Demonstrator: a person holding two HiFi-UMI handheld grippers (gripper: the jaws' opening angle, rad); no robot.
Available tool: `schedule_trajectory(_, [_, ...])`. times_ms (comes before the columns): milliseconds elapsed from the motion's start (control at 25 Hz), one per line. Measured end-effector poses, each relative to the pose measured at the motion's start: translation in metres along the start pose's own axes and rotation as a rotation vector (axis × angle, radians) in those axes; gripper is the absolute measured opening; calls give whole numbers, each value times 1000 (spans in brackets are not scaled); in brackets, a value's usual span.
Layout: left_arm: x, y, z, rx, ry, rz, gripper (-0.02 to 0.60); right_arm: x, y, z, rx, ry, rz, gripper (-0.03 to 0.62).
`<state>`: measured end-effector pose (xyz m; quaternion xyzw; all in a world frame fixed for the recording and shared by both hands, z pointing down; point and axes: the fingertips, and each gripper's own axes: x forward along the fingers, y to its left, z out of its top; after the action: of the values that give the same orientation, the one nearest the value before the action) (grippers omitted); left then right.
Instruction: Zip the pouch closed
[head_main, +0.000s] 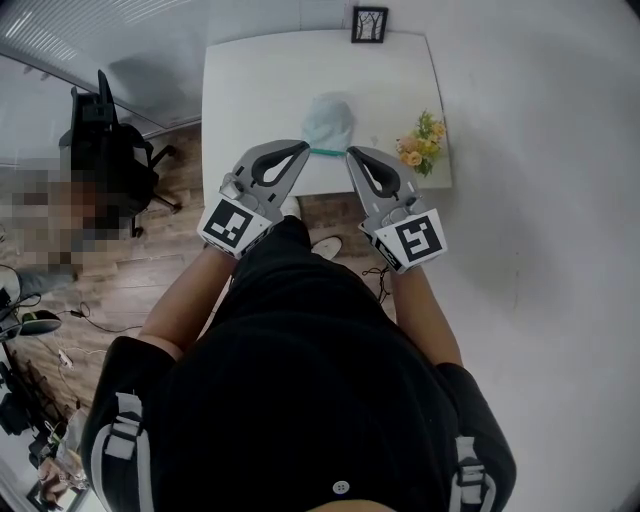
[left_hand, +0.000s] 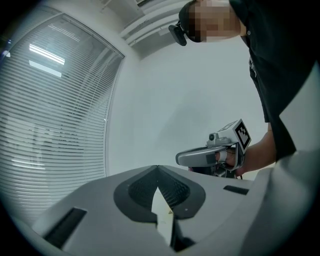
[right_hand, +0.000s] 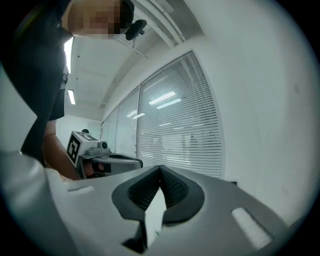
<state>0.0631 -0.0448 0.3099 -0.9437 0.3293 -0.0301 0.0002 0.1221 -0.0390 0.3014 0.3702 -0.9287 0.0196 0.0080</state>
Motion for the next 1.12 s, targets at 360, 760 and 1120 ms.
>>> schedule_trajectory(360, [3, -1, -3, 15, 11, 3, 8, 0, -6, -11, 8, 14, -6, 11])
schedule_trajectory(760, [3, 5, -8, 9, 19, 14, 8, 1, -7, -16, 20, 11, 1, 11])
schedule_trajectory(1120, [4, 9, -12, 6, 28, 23, 8, 5, -5, -17, 10, 21, 7, 11])
